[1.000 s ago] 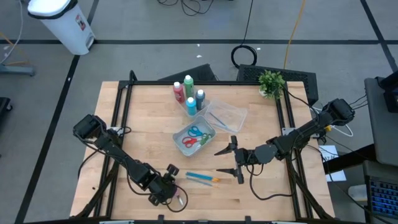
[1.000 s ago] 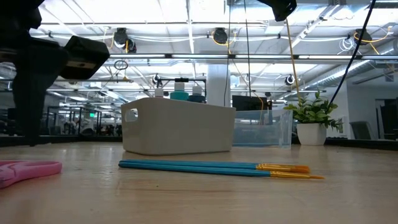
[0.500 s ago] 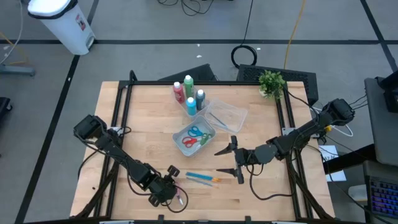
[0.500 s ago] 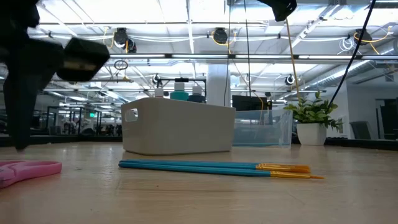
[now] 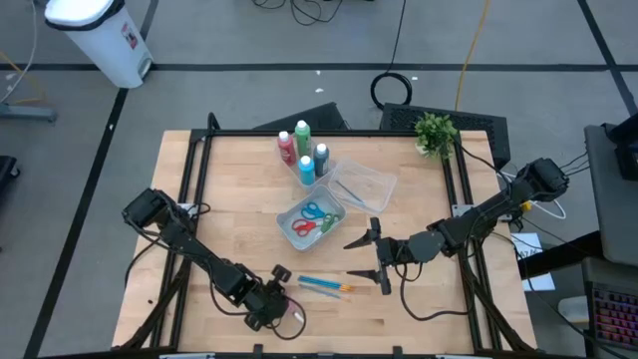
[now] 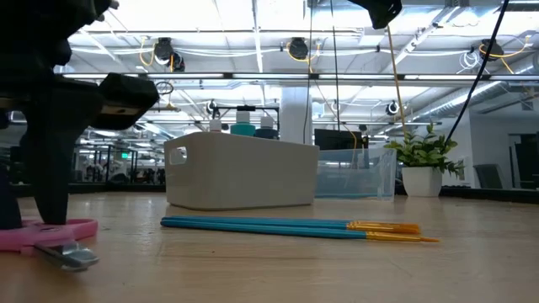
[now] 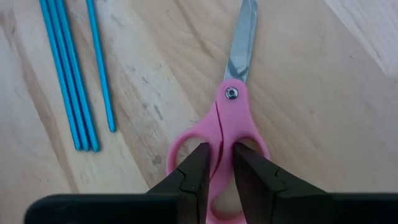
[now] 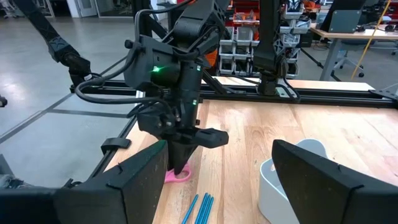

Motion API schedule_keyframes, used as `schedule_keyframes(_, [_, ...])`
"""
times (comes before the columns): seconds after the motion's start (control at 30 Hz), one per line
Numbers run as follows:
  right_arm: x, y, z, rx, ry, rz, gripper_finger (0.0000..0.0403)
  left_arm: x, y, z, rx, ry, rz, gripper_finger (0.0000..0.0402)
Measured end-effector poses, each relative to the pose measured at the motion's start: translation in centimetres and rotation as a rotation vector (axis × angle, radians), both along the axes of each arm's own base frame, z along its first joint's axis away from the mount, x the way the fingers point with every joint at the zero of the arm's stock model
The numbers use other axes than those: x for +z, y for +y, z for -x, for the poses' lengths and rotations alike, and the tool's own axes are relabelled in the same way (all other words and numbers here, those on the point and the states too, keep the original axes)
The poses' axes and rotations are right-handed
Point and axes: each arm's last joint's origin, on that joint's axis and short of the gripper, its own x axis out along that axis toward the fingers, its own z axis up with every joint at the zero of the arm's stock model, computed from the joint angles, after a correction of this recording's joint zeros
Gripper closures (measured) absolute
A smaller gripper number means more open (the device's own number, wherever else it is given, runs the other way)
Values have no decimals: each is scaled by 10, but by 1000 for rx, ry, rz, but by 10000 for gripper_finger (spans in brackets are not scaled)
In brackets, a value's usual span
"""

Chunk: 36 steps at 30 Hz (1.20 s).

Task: Pick & Place Paint Supplies
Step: Put the pink scissors into the blue bin

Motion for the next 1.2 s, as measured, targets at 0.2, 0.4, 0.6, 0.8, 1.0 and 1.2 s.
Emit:
schedule_keyframes(0.2, [0, 0, 0, 0, 0, 0, 124, -1, 3, -1, 141, 29, 51, 329])
schedule_keyframes(0.4, [0, 0, 0, 0, 0, 0, 124, -1, 8, -5, 289, 48, 116, 329])
schedule_keyframes(0.6, [0, 0, 0, 0, 0, 0, 124, -1, 11, -8, 379, 32, 129, 329])
schedule_keyframes(0.8, [0, 0, 0, 0, 0, 0, 124, -1, 12, -10, 478, 3, 156, 330])
schedule_keyframes(1.0, [0, 0, 0, 0, 0, 0, 124, -1, 12, -9, 486, 5, 158, 330])
schedule_keyframes(1.2, [0, 0, 0, 0, 0, 0, 124, -1, 12, -9, 485, 6, 158, 330])
